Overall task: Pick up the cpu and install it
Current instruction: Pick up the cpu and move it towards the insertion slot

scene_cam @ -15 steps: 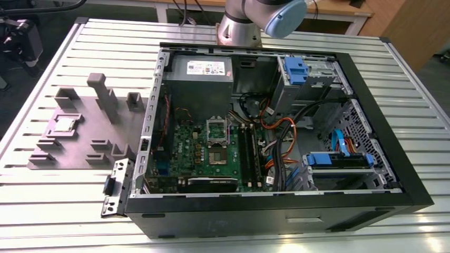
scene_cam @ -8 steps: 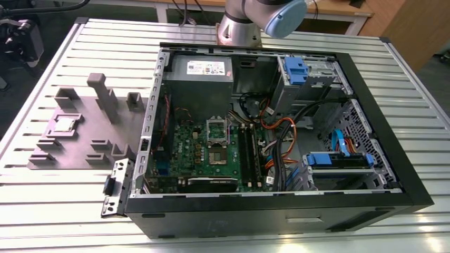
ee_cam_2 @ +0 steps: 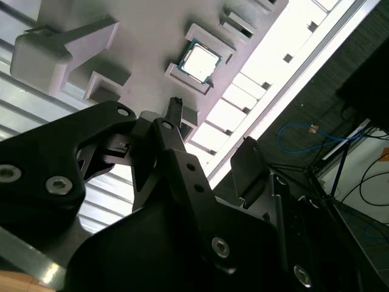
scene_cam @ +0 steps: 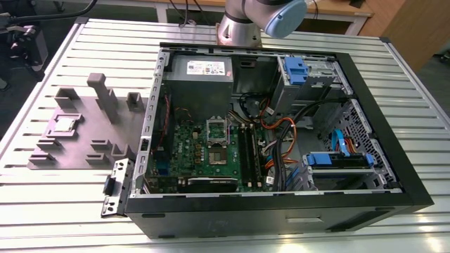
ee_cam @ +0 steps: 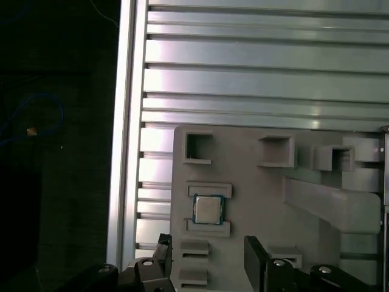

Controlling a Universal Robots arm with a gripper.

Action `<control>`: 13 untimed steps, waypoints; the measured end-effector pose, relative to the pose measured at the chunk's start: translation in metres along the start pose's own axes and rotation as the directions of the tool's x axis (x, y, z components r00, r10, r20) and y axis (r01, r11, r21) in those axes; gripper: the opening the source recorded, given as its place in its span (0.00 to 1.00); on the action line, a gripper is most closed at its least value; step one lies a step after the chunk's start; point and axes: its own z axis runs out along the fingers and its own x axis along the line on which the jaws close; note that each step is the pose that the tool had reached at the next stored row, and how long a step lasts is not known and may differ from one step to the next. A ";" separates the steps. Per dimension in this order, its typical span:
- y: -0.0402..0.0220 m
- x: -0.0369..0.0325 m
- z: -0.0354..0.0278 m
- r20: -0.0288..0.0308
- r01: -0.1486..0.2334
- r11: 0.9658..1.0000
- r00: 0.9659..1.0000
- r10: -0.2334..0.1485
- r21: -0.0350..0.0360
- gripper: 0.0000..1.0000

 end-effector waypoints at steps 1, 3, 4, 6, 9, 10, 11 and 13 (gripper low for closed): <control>0.0000 0.0000 0.0000 0.000 0.000 1.000 1.000 0.000 0.000 0.59; 0.0000 0.0000 0.0001 0.000 0.000 1.000 1.000 0.000 -0.001 0.59; 0.0000 0.0000 0.0001 0.000 0.000 1.000 1.000 0.000 -0.001 0.59; 0.0000 0.0000 0.0006 0.000 0.000 1.000 1.000 0.000 -0.001 0.59; -0.0001 0.0000 0.0022 0.000 0.000 1.000 1.000 0.000 -0.001 0.59; -0.0001 0.0000 0.0024 0.000 0.000 1.000 1.000 0.000 -0.001 0.59; -0.0001 0.0000 0.0024 0.000 0.000 1.000 1.000 0.000 -0.001 0.59; -0.0002 0.0000 0.0032 0.000 0.000 1.000 1.000 0.000 -0.001 0.59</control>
